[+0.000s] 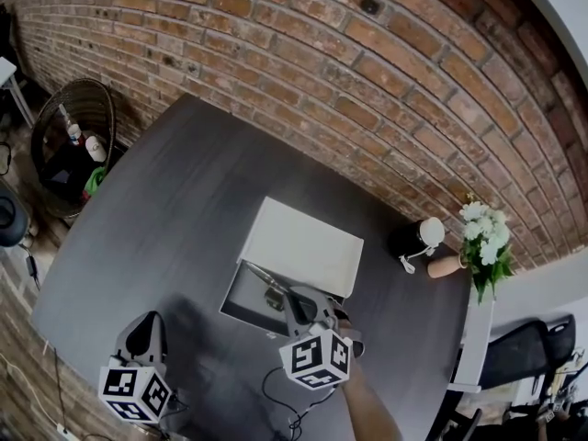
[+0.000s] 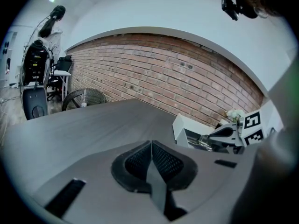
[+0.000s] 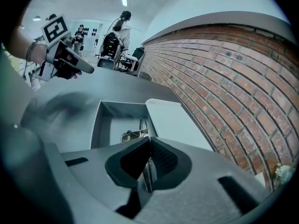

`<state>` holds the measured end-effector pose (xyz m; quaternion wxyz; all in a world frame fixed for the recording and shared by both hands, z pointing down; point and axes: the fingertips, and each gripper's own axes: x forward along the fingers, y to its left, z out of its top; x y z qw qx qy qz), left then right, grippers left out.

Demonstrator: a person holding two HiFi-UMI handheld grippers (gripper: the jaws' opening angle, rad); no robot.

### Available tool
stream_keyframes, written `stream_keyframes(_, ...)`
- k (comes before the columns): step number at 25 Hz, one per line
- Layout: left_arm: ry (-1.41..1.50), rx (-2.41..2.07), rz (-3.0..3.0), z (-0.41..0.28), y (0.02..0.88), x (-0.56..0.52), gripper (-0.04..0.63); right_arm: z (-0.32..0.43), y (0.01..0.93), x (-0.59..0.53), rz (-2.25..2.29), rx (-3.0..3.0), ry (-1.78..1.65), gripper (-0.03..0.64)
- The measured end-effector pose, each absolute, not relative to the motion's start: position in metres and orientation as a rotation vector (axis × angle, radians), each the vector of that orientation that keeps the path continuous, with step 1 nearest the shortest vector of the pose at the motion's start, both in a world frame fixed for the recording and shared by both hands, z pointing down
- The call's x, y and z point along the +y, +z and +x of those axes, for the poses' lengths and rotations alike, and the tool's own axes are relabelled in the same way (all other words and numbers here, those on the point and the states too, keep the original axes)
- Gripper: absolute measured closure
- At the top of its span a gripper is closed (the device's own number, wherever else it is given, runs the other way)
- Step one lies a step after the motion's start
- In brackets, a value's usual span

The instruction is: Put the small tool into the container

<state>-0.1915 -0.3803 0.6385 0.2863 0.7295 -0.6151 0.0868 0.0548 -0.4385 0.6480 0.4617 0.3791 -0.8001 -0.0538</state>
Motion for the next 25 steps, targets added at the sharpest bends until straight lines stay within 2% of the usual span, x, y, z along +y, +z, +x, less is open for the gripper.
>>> stream_keyframes(10, 0.232, -1.641, 1.951, -0.188, 0.632, -0.375, 0.589, 0.049, 0.657, -0.421, 0.846, -2.017, 0.003, 0.540)
stream_keyframes(16, 0.225, -1.625, 1.955, -0.191, 0.629, -0.367, 0.589, 0.045, 0.661, -0.405, 0.788, -2.024, 0.084, 0.519)
stream_keyframes(25, 0.203, -1.627, 1.979, -0.200, 0.609, -0.356, 0.589, 0.039, 0.654, -0.388, 0.796, -2.139, 0.412, 0.508)
